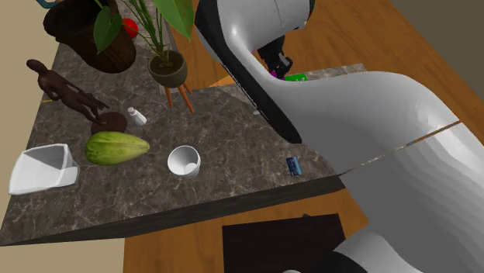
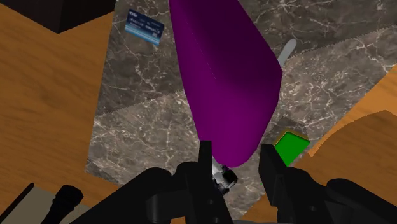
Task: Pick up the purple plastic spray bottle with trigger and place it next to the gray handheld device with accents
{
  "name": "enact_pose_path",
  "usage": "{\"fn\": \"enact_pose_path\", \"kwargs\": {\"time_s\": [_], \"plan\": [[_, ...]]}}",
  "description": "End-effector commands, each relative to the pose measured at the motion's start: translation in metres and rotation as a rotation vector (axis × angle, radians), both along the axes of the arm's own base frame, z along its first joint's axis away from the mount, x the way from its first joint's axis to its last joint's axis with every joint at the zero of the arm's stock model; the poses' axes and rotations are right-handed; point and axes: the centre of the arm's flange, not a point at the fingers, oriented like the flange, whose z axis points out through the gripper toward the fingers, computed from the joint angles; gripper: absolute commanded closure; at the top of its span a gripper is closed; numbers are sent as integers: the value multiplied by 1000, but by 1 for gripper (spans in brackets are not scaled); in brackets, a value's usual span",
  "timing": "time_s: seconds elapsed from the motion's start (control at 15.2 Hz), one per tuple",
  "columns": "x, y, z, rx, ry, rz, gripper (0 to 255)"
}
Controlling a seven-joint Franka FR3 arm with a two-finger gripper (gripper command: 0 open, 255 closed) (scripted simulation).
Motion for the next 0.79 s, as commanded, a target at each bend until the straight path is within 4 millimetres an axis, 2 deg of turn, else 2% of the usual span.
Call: {"fn": "enact_pose_path", "kwargs": {"time_s": [0.0, 0.73], "plan": [[9, -25, 2, 0, 0, 1, 255], [44, -166, 2, 0, 0, 1, 255]]}}
